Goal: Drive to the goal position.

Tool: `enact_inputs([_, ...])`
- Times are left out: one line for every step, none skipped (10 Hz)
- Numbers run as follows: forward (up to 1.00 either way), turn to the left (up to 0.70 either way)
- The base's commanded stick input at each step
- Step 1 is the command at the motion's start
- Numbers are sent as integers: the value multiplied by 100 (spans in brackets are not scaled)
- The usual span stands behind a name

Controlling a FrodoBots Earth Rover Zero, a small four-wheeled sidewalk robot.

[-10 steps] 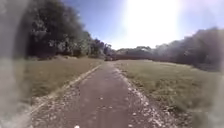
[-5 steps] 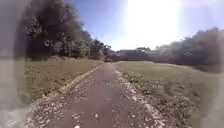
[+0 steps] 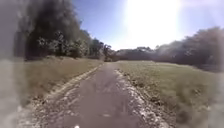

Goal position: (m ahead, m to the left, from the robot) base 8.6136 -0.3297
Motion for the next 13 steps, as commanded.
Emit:
enact_inputs([100, 0])
enact_inputs([100, 0])
enact_inputs([100, 0])
enact_inputs([100, 0])
enact_inputs([100, 0])
enact_inputs([100, 0])
enact_inputs([100, 0])
enact_inputs([100, 0])
enact_inputs([100, 24])
enact_inputs([100, 38])
enact_inputs([100, 40])
enact_inputs([100, 39])
enact_inputs([100, 23])
